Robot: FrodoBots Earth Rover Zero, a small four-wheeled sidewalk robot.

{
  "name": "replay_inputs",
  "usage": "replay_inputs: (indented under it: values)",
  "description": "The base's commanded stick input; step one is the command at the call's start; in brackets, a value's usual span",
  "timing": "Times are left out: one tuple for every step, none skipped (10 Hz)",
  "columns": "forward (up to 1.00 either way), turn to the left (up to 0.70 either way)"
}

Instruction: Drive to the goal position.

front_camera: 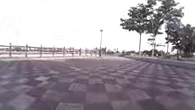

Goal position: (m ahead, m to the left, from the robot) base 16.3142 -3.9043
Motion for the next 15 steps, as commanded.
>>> replay_inputs:
  values:
    - [0.70, 0.01]
    - [0.70, 0.01]
    - [0.70, 0.01]
    - [0.70, 0.01]
    - [0.70, 0.25]
    - [0.70, 0.36]
    - [0.70, 0.36]
    - [0.70, 0.36]
    - [0.70, 0.10]
    - [0.70, 0.01]
    - [0.70, 0.01]
    - [0.70, 0.01]
    - [0.70, 0.01]
    - [0.70, 0.01]
    - [0.70, 0.01]
